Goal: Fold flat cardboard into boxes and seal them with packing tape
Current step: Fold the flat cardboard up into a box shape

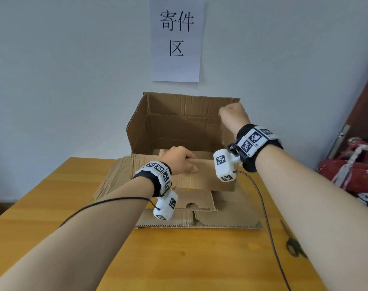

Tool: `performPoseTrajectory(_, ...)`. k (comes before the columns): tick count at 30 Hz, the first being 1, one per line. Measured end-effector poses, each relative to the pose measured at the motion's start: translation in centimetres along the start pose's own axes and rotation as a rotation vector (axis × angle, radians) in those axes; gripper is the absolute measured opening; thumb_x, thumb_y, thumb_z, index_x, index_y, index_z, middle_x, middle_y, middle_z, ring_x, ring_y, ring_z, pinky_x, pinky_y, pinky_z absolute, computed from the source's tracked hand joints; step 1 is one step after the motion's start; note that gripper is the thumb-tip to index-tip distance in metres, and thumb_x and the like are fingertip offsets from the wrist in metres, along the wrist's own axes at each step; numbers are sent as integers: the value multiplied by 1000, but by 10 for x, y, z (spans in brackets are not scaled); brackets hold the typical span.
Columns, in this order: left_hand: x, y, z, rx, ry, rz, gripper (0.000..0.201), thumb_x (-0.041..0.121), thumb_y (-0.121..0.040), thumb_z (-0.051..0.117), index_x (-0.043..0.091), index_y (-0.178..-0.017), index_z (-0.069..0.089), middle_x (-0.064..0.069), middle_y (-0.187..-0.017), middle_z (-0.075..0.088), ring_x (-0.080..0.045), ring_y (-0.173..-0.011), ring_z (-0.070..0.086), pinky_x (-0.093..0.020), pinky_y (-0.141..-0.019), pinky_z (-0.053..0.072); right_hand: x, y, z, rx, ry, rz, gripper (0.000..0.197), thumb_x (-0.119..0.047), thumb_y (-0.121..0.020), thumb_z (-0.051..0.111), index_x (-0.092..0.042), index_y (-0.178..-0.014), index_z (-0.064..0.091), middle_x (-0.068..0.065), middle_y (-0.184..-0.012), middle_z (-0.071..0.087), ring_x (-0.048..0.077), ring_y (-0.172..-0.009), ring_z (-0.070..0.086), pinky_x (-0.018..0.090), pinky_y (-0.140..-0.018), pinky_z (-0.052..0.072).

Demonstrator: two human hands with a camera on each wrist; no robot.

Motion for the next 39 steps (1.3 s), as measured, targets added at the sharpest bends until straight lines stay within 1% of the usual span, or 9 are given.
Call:
performPoseTrajectory(5, 4, -1, -5, 104, -4, 33, 39, 56, -81, 73, 41, -117, 67, 16, -107, 66, -11, -109, 55, -45, -105, 28, 57, 13, 38, -355, 75, 161, 38, -26, -104, 47, -8, -137, 53, 5, -120, 71, 26, -120, 60, 35, -96, 44)
performPoseTrajectory(12, -37, 7, -38, 419, 70, -31, 18, 32, -99, 57, 37, -104, 74, 7, -120, 59, -19, -118, 50, -48, -106, 39, 79, 10, 35, -117, 171, -61, 68, -1, -95, 43, -29, -155, 26, 0, -144, 52, 20, -104, 59, 28, -73, 49)
performPoseTrajectory(16, -67, 13, -52, 538, 80, -261, 13, 34, -96, 61, 37, -96, 74, 2, -128, 45, -26, -122, 38, -45, -104, 33, 94, 1, 32, 3, 152, -113, 73, -3, -93, 43, -40, -152, 21, -11, -134, 60, 32, -113, 61, 52, -98, 52)
performPoseTrajectory(19, -86, 12, -59, 579, 146, -463, 31, 34, -86, 73, 27, -112, 57, -6, -145, 27, -32, -132, 29, -48, -105, 32, 98, 1, 29, 19, 128, -148, 70, -10, -101, 46, -39, -155, 14, -11, -134, 60, 27, -106, 64, 49, -93, 55)
performPoseTrajectory(23, -102, -1, -62, 517, 331, -460, 91, 31, -74, 85, 18, -144, 28, -7, -157, 21, -32, -142, 26, -54, -110, 34, 107, -4, 22, 35, 150, -145, 72, -11, -99, 53, -29, -158, 15, -4, -131, 63, 24, -113, 60, 42, -97, 51)
performPoseTrajectory(27, -106, -17, -61, 369, 516, -289, 107, 26, -75, 86, 21, -155, 15, -4, -157, 36, -29, -138, 41, -42, -109, 42, 120, -10, 18, 35, 134, -40, 66, -18, -98, 49, -27, -155, 18, -11, -121, 66, 23, -132, 36, 39, -100, 44)
performPoseTrajectory(34, -101, -18, -77, 200, 426, -268, 65, 56, -93, 60, 19, -145, 48, -1, -132, 50, -18, -96, 61, -32, -64, 58, 121, -14, 4, 53, -210, 40, 49, -31, -103, 48, -24, -149, 34, -12, -128, 50, 14, -119, 47, 35, -95, 41)
performPoseTrajectory(36, -102, -15, -83, 185, 456, -300, 38, 35, -103, 45, 18, -133, 61, -7, -130, 56, -23, -99, 62, -35, -71, 58, 128, -16, 0, 73, -399, 97, 44, -34, -102, 36, -25, -144, 43, -10, -130, 60, 16, -125, 48, 42, -100, 44)
performPoseTrajectory(39, -117, -11, -86, 139, 436, -311, 53, -1, -96, 30, 19, -132, 63, -10, -122, 62, -22, -95, 69, -38, -80, 57, 144, -18, -3, 96, -668, 197, 37, -24, -103, 33, -18, -129, 59, -1, -113, 75, 20, -119, 54, 44, -92, 54)
Point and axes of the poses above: each hand's wrist, its own y-axis away from the middle knuckle, its own z-axis out of the palm, x = y × z, the point moved 7 cm from there along -y, towards the middle knuckle
